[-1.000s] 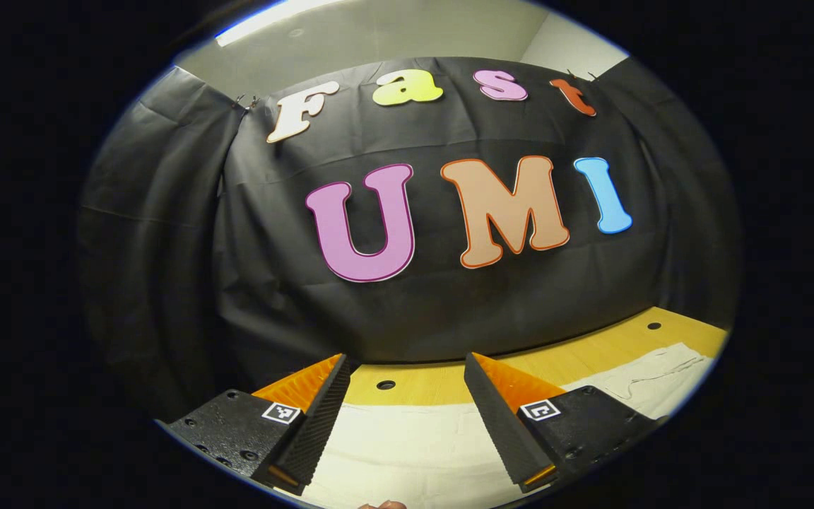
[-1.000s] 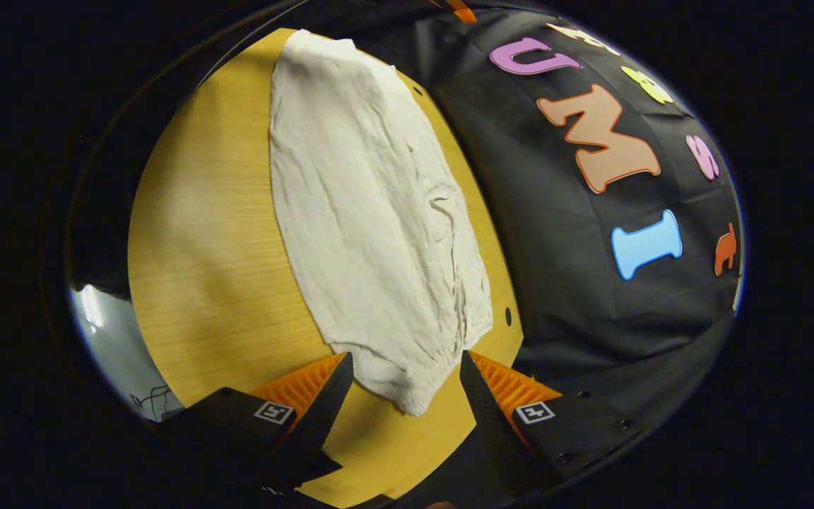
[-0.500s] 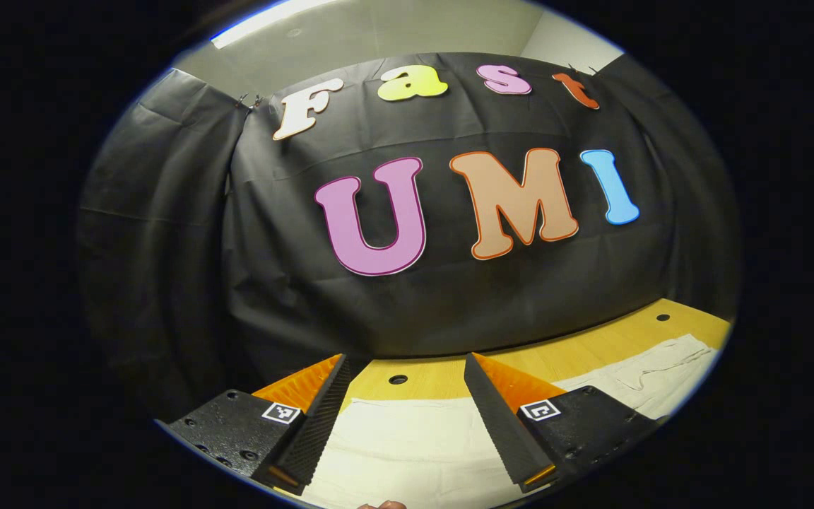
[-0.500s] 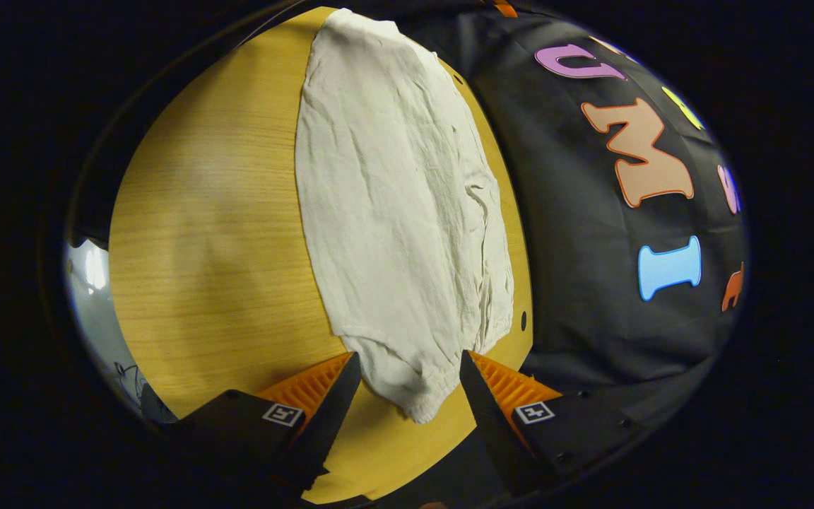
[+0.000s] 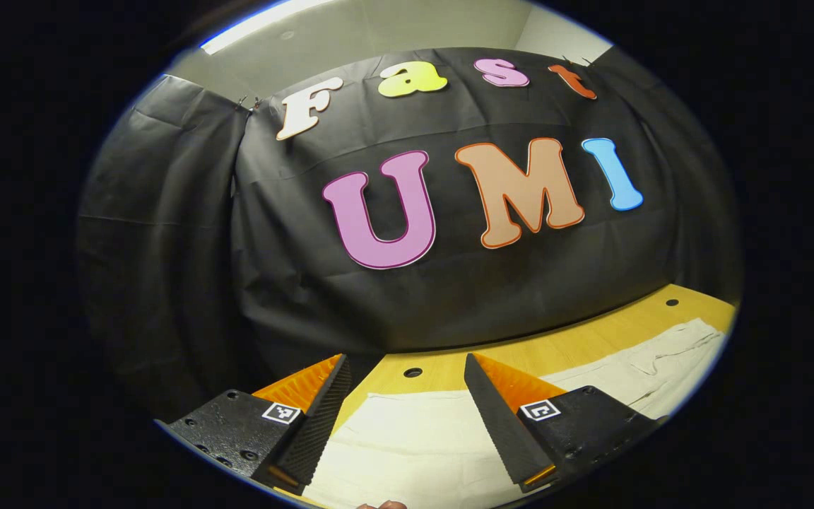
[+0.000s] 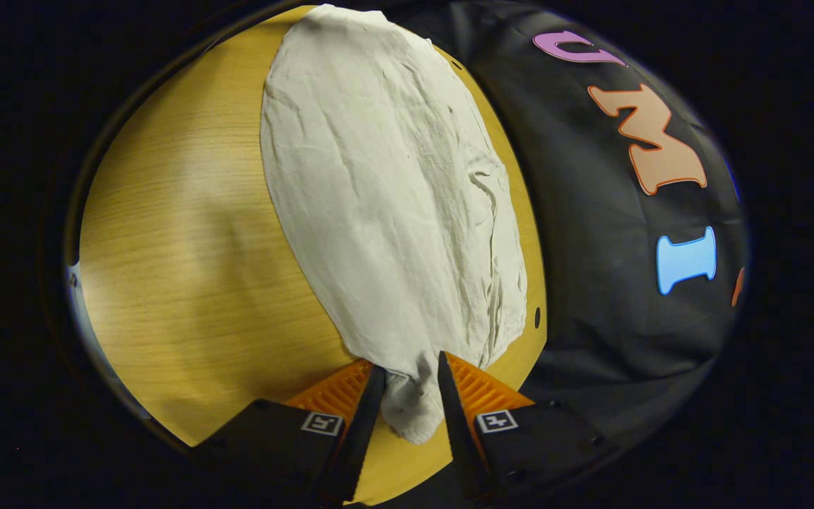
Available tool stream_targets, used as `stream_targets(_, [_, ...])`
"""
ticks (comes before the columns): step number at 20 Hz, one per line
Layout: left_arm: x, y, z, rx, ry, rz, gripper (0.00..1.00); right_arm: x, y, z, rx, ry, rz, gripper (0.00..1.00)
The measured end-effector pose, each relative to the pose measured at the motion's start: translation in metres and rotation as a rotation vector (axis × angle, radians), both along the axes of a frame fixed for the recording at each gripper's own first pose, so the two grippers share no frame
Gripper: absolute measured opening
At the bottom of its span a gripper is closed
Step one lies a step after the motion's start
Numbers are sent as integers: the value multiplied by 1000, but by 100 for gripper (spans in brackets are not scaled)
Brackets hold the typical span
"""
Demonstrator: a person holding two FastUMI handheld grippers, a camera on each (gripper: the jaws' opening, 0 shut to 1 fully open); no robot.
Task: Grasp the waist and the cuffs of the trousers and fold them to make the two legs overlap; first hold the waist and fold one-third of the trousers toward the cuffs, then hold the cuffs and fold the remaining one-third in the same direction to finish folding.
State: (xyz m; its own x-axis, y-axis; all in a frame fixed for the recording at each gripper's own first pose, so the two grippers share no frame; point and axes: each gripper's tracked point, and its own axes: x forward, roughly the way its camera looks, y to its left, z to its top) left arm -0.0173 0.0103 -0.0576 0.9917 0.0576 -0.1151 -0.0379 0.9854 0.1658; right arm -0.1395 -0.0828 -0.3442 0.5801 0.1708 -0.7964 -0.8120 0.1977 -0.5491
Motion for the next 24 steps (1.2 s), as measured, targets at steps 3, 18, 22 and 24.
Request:
stream_targets(3, [-2,5,-6,15,14,-1,96,-7,4,-7,-5,33,1,32])
stream_targets(18, [-51,84,-123,260,286,-62,97,-4,2,-9,-31,19,-81,7])
stream_targets(22, [-78,105,-161,321,407,-117,96,-3,2,-9,-29,25,-93,5])
stream_targets(24, [-87,115,-176,373,458,-145,97,-4,2,-9,-35,18,-88,4])
